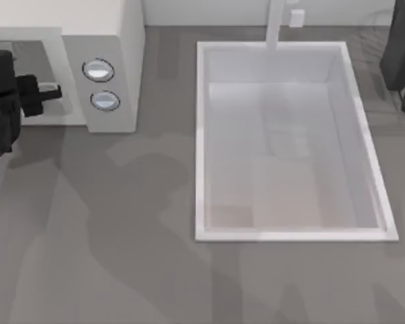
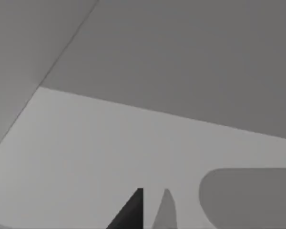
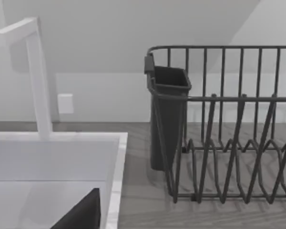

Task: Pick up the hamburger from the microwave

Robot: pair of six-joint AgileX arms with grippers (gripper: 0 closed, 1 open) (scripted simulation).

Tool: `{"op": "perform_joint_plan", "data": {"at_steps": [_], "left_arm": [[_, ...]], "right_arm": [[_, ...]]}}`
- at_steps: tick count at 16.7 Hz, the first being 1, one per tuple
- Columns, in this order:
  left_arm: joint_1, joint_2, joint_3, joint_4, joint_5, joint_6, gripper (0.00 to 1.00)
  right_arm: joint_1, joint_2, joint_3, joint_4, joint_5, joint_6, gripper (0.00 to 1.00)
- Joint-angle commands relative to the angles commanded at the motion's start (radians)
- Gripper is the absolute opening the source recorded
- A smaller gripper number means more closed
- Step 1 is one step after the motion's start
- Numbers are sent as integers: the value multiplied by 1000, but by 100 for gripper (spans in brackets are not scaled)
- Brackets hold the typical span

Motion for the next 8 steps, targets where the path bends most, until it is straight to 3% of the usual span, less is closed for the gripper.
{"op": "perform_joint_plan", "data": {"at_steps": [4,8], "left_arm": [[-91,-210,-204,-42,-67,-32,0],[-114,-256,-249,-52,-85,-41,0]], "right_arm": [[0,0,0,0,0,0,100],[0,0,0,0,0,0,100]]}}
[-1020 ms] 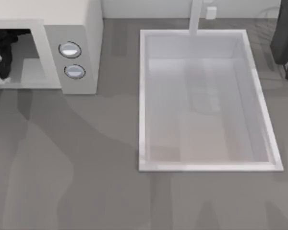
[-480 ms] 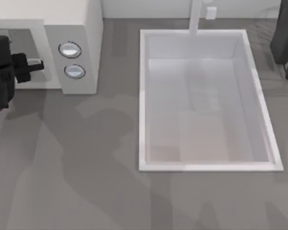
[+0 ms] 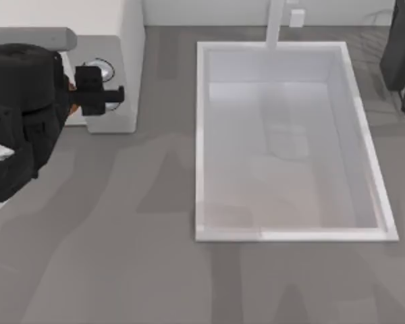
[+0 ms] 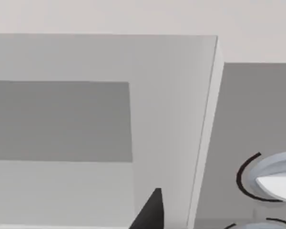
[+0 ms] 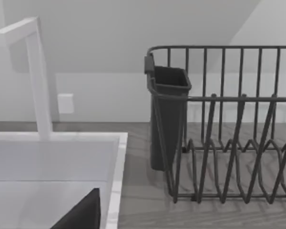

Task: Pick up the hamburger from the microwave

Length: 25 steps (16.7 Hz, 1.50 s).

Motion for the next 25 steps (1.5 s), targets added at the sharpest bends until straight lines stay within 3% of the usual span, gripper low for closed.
{"op": "perform_joint_plan", "data": {"at_steps": [6,16,23,25], "left_arm": [[20,68,-5,47,-9,-1,0],[1,489,-145,651,3,1,0],[0,560,-177,738,8,2,0],[0,560,-177,738,8,2,15]], "right_arm": [[0,0,0,0,0,0,100],[0,0,0,0,0,0,100],[0,0,0,0,0,0,100],[0,0,0,0,0,0,100]]}}
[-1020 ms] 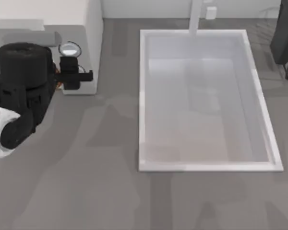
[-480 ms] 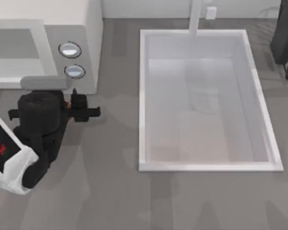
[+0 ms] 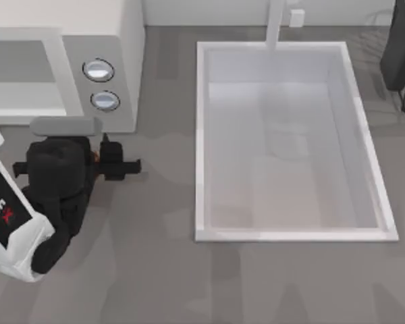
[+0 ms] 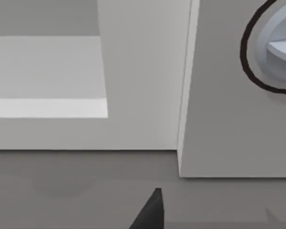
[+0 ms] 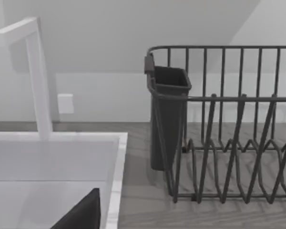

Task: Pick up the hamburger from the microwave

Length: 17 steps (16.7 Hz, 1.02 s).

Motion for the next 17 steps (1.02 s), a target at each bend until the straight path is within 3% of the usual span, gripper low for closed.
{"op": "perform_joint_plan", "data": {"at_steps": [11,17], "left_arm": [[0,0,0,0,0,0,98],[0,0,0,0,0,0,100]], "right_arm": [[0,0,0,0,0,0,100],[0,0,0,0,0,0,100]]}}
